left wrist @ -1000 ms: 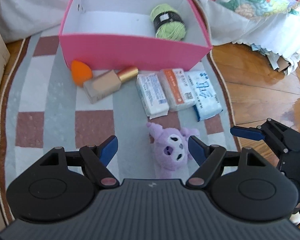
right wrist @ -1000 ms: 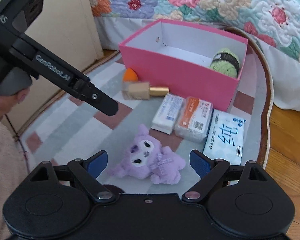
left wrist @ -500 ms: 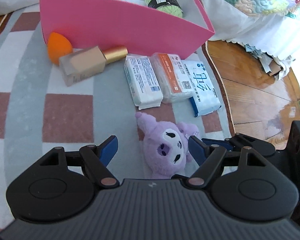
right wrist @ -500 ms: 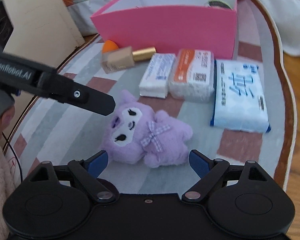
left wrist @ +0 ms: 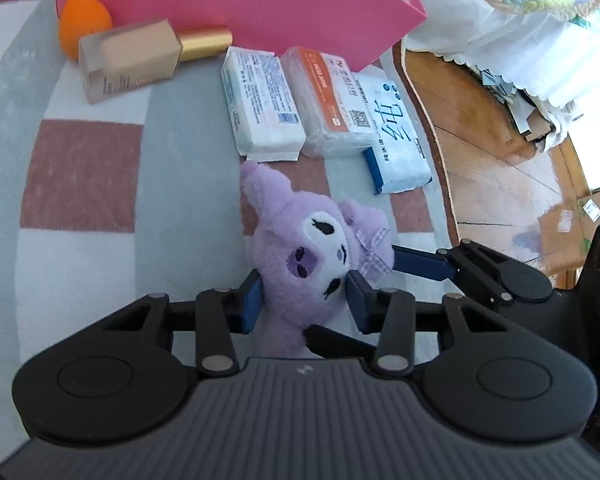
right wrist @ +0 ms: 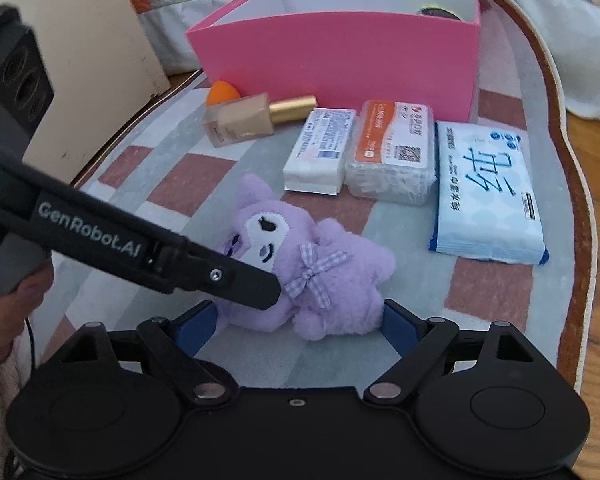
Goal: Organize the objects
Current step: 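Move the left tool to the purple plush toy and close on it, then lift the purple plush with the left tool and carry it into the box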
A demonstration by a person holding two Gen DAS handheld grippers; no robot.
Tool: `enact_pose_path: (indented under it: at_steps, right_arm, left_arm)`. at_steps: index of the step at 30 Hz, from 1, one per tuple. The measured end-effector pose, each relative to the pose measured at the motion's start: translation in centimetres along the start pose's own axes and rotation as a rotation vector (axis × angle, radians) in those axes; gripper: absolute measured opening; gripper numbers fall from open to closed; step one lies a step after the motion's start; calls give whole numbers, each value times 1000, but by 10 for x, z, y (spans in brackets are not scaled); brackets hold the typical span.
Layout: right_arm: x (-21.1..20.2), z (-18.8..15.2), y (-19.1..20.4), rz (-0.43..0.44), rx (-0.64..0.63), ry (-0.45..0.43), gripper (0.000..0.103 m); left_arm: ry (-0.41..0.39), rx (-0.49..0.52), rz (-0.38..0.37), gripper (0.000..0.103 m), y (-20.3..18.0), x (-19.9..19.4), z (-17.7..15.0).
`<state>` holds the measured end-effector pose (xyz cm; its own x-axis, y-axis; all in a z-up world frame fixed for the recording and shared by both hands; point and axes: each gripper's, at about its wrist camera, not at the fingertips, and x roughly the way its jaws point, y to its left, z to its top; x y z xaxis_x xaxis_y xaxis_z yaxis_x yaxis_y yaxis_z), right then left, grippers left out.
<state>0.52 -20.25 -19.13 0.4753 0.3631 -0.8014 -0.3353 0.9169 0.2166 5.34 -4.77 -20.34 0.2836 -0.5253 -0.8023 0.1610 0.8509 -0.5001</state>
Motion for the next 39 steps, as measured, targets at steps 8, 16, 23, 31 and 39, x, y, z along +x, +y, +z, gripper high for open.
enact_pose_path:
  at_steps: [8, 16, 23, 31, 39]
  right_arm:
    - [-23, 3, 14, -54, -102, -59, 83]
    - [-62, 26, 31, -55, -153, -129, 83]
    - [-98, 76, 44, -84, -224, -205, 83]
    - [-109, 146, 47, -95, -302, -350, 81]
    - [-51, 218, 11, -89, -264, -316, 76]
  left_arm:
    - [-52, 30, -15, 42, -13, -26, -3]
    - [-131, 53, -60, 42, -27, -79, 7]
    - [-233, 80, -60, 42, -49, -134, 43]
    - [-365, 105, -39, 42, -57, -176, 112]
    - [-431, -52, -66, 42, -9, -137, 181]
